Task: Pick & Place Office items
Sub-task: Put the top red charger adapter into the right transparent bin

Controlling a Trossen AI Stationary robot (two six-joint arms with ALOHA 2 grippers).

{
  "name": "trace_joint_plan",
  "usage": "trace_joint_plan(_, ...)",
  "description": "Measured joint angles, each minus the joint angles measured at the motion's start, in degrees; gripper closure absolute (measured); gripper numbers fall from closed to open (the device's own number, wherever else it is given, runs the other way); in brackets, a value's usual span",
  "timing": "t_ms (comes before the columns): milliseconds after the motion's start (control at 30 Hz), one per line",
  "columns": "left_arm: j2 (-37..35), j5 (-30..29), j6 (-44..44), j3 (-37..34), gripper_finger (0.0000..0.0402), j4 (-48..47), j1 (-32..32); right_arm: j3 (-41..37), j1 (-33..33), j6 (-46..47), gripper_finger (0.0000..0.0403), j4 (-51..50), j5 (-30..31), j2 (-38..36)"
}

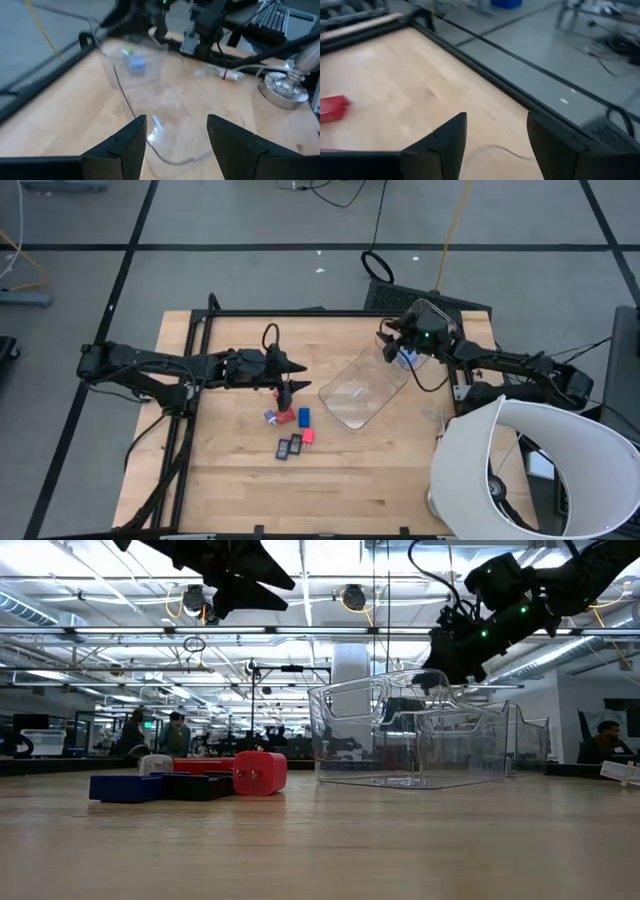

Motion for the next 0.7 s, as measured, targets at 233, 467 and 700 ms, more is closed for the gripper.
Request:
trace_joint_plan(233,0.0,4.5,-4.4,0.0,0.019,-11.5,-0.1,0.0,4.0,-3.0,0.0206,2.9,-0.4,0.0)
trace_joint_plan(467,0.0,3.4,-0.3,0.0,0.019,-22.7,-0.2,0.0,5.5,-3.6,0.0206,4.3,-0.4,0.0)
trace_joint_plan(700,3.5,1.3,-16.6,0.0,0.019,-29.5,-0.1,0.0,5.5,-3.5,0.0206,5.1,-0.4,0.0)
